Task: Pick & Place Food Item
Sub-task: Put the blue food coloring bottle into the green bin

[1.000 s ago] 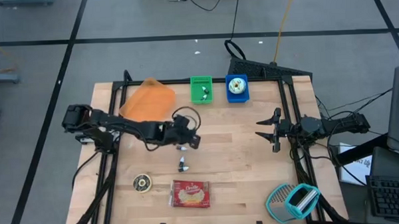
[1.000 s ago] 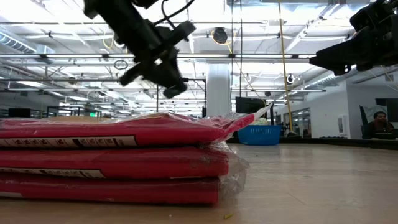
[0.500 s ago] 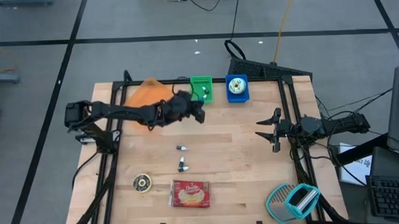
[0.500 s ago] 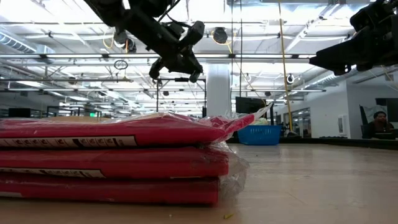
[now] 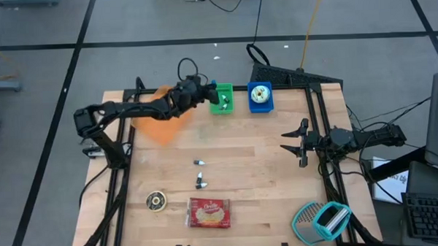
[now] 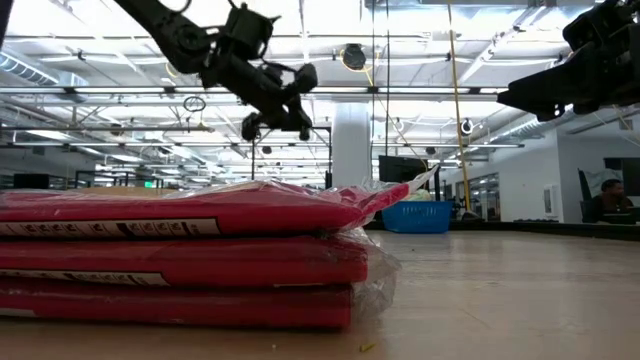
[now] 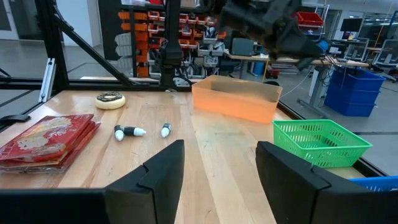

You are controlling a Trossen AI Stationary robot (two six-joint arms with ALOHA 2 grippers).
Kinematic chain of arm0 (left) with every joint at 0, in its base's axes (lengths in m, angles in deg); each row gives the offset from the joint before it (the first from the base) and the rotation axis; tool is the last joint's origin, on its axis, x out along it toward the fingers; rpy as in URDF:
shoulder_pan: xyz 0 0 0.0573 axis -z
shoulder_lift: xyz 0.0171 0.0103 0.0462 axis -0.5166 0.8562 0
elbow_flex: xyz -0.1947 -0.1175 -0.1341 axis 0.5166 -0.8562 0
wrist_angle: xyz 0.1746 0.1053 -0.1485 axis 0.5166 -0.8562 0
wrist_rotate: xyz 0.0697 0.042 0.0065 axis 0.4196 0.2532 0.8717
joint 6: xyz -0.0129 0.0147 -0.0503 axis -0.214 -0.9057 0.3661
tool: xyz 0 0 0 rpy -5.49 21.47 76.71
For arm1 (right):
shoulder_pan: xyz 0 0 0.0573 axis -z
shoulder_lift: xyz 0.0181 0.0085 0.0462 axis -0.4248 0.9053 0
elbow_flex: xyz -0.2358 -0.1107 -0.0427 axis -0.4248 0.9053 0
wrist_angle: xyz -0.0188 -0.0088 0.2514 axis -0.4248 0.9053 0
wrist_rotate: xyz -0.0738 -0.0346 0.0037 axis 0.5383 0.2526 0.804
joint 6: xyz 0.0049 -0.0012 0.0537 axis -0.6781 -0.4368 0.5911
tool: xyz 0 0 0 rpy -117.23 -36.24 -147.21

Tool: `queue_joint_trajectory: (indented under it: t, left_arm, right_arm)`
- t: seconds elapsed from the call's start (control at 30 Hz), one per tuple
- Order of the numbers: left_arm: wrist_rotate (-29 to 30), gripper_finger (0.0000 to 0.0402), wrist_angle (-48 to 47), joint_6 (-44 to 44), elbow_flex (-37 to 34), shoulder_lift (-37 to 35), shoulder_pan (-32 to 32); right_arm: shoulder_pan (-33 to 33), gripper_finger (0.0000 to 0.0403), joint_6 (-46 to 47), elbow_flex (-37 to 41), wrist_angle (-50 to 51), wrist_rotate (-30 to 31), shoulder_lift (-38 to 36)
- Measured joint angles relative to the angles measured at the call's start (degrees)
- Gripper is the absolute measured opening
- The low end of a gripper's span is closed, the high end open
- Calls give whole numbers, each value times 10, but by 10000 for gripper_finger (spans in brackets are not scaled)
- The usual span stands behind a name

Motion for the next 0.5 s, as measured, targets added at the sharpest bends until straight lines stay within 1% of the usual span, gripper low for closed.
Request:
queue_joint_trajectory:
  t: [0.07, 0.23, 0.5]
  left_arm:
    - [-9, 39, 3, 0, 2, 20, -5]
    - [-9, 38, 2, 1, 10, 73, -5]
    - [9, 38, 15, 16, 11, 134, -5]
  right_arm:
    - [0, 187, 0, 0, 0, 0, 0]
    - [0, 187, 0, 0, 0, 0, 0]
    - [0, 187, 0, 0, 0, 0, 0]
